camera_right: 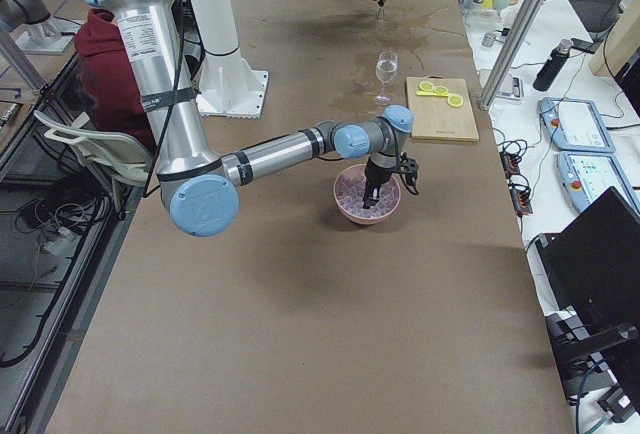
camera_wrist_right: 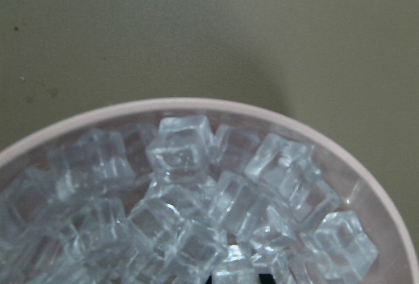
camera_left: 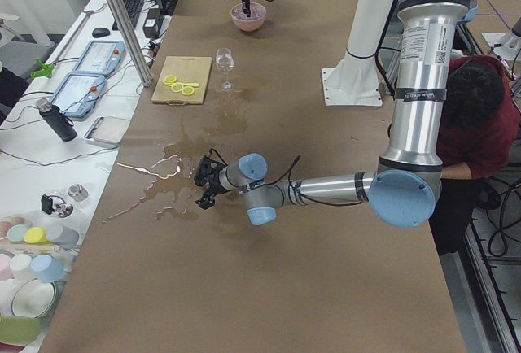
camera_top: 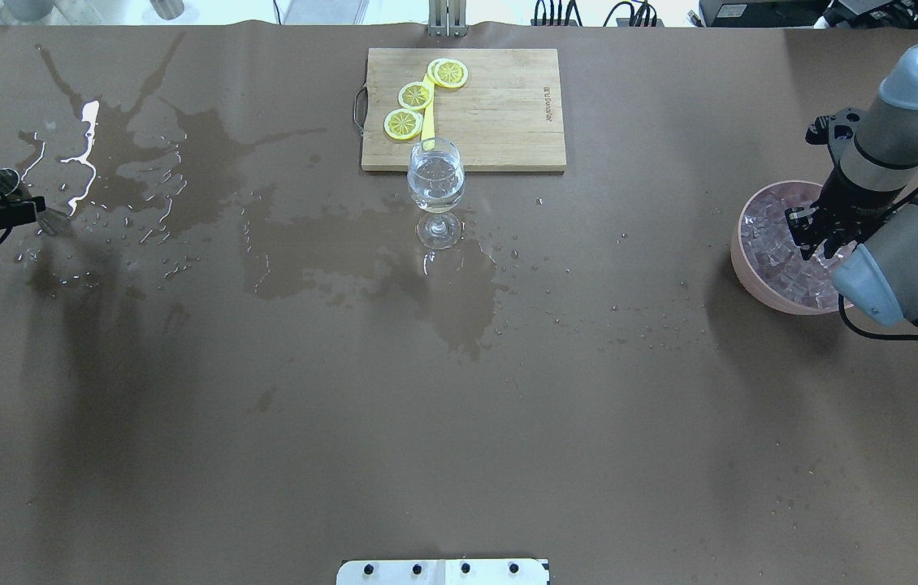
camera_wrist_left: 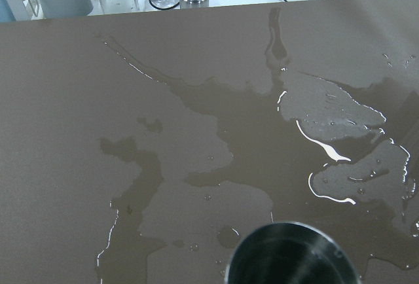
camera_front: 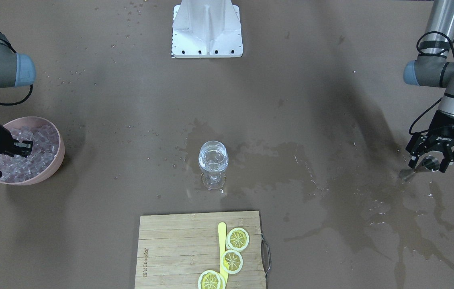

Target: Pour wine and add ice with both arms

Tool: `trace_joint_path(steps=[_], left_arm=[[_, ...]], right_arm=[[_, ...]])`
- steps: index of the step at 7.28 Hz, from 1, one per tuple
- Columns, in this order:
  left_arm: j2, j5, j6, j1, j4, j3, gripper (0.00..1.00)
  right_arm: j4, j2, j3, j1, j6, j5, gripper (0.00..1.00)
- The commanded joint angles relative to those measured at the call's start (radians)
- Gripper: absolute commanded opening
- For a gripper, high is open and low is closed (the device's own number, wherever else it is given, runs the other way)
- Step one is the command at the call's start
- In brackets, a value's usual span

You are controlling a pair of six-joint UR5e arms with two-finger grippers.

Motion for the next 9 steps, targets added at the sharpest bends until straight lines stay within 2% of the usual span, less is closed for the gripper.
trace_joint_path(steps=[1,3,5,9], left_arm=[[-0.001,0.010,0.001,0.004,-0.004,0.001,0.98],[-0.001,0.016,0.002,0.010,-0.004,0.001,0.97],[-0.001,0.045,0.001,0.025,-0.014,0.004,0.91],[0.002,0.046,0.002,0.033,-0.034,0.006,0.90]], right_arm=[[0.000,0.001,0.000,0.000,0.000,-0.002,0.32],[0.000,0.001,0.000,0.000,0.005,-0.004,0.27],[0.000,0.003,0.006,0.000,0.017,-0.002,0.27],[-0.009,0.007,0.058,0.020,0.041,0.027,0.25]])
